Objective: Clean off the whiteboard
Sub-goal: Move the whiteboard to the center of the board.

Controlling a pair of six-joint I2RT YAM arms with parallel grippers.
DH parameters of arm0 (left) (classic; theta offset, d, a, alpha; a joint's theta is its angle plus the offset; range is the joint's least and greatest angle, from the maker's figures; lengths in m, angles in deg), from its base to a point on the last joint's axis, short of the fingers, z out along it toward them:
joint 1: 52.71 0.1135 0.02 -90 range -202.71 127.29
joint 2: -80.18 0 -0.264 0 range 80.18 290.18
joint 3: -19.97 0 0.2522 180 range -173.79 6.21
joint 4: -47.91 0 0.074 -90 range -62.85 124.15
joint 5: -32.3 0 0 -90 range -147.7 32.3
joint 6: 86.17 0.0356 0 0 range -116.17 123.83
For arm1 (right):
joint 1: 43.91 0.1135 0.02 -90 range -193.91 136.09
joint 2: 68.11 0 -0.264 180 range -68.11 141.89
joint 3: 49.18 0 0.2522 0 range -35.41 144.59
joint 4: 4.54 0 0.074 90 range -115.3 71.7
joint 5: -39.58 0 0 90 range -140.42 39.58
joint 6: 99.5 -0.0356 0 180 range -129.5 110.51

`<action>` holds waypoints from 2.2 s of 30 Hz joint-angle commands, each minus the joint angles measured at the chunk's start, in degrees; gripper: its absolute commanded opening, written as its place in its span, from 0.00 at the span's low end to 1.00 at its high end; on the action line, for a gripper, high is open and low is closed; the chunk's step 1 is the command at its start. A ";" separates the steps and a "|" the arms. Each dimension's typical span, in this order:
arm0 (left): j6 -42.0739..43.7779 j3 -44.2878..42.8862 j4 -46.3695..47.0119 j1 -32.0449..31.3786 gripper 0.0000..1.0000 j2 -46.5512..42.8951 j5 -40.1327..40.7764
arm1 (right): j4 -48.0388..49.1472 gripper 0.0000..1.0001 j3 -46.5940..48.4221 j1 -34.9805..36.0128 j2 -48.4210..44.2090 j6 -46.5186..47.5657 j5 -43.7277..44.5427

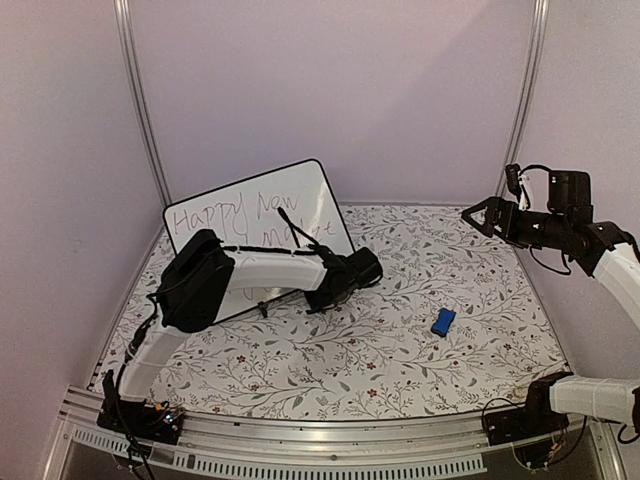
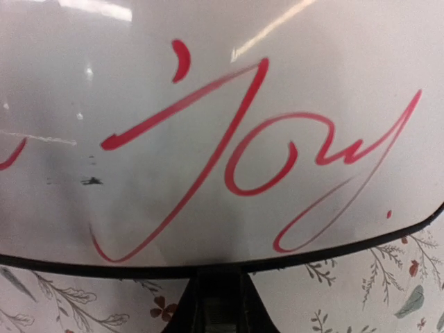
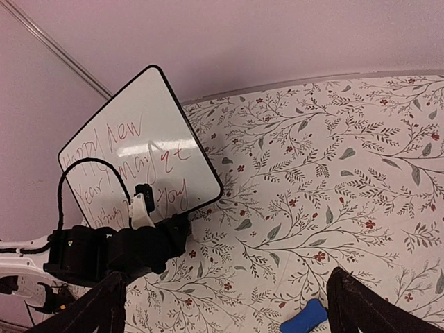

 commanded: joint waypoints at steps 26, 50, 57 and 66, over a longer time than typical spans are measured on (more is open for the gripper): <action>19.33 6.52 21.51 -8.29 0.92 -8.84 -13.64 | -0.89 0.99 0.81 0.29 0.58 0.80 2.05; 41.94 57.14 27.33 0.59 1.00 -85.87 -11.71 | 5.72 0.99 -4.58 6.49 4.62 0.69 5.26; 45.71 62.74 24.43 14.32 1.00 -96.88 -14.75 | 10.34 0.99 -4.42 19.34 13.32 1.73 18.58; 51.25 61.89 34.53 48.45 1.00 -86.31 -51.92 | 23.09 0.96 -4.28 27.99 26.02 2.32 24.65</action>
